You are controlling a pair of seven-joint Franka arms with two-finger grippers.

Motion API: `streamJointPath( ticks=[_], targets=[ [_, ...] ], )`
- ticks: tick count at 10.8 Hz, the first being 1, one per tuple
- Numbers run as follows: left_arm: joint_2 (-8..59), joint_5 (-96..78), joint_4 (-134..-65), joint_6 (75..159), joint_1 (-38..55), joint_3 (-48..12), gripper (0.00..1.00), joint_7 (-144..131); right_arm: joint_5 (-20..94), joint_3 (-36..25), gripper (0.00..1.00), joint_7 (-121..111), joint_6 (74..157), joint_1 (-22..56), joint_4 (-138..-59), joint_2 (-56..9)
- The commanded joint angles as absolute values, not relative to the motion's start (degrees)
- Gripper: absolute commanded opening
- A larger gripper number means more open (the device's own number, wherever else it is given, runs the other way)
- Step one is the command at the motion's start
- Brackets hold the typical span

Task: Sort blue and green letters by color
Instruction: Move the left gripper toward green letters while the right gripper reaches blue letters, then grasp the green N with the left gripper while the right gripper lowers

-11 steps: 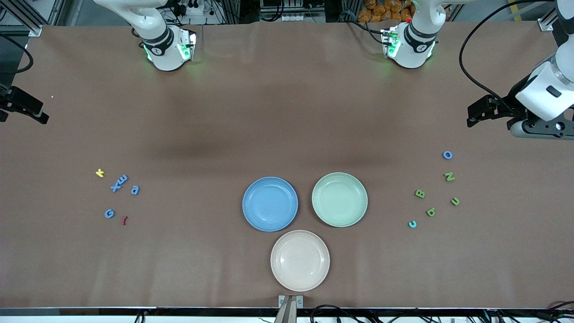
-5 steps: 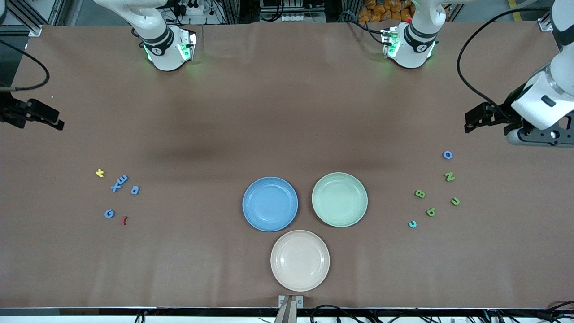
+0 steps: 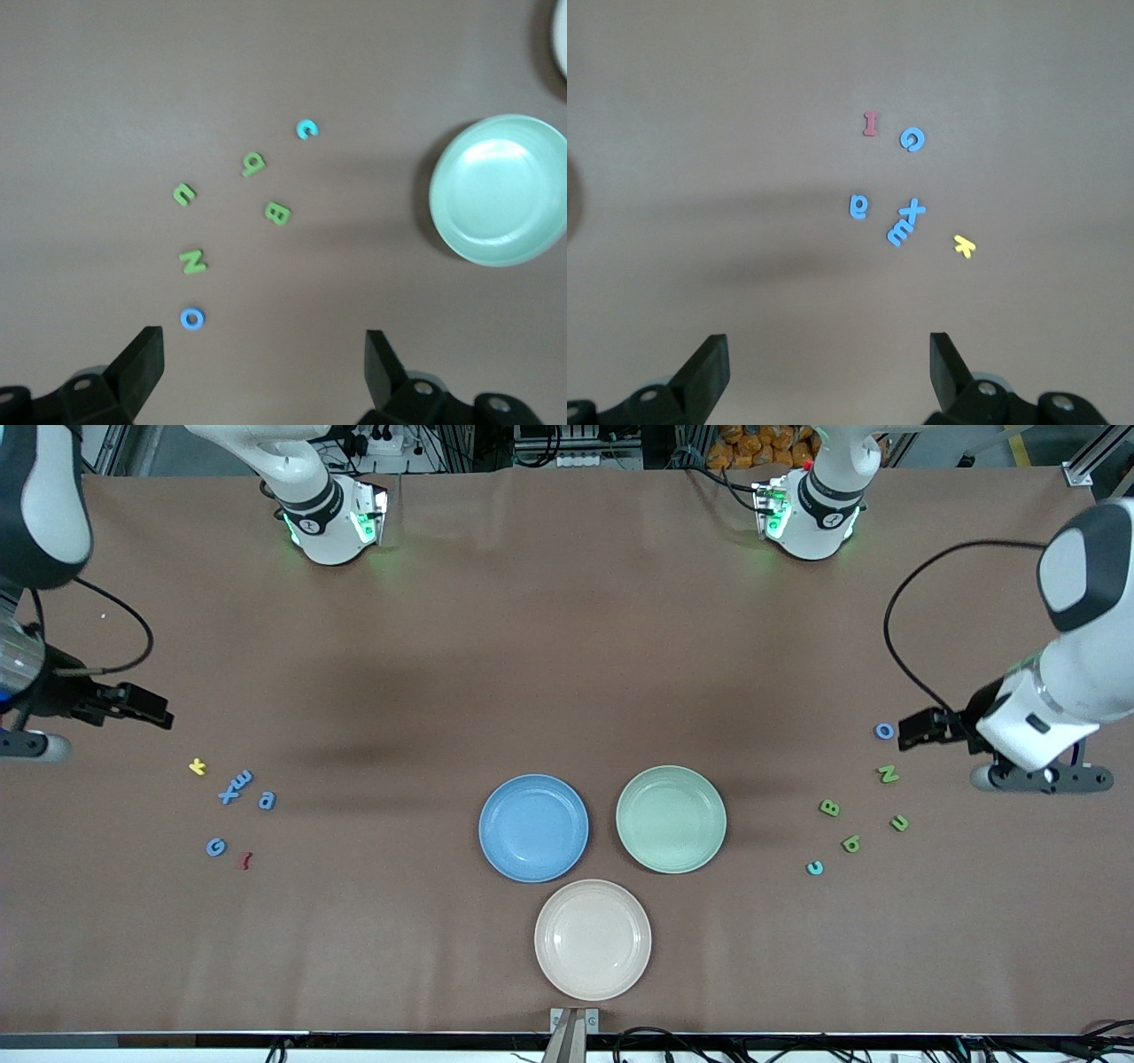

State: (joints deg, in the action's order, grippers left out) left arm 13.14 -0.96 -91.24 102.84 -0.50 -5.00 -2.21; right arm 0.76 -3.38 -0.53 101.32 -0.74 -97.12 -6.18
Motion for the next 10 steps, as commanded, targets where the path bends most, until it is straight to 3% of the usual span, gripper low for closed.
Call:
streamJointPath(
  ticks=[1,5,10],
  targets=[
    [15.2,0.1,-99.8,114.8,-4.8,-5.4,1.00,3.3,0.9,-3.3,1.00,-0.6,114.3,-1.1,-105.5,-9.0],
    [20.3,0.0,-113.0,137.5,-6.8,-3.8,1.00,5.5,1.4,-3.3,1.00,-0.4,123.6,-2.8,-110.0,-17.0],
    [25.3,0.1,-119.5,147.7,-7.4,-2.8,1.00,5.7,4.1,-3.3,1.00,-0.5,131.6,-3.9,-110.1,-25.0]
  ],
)
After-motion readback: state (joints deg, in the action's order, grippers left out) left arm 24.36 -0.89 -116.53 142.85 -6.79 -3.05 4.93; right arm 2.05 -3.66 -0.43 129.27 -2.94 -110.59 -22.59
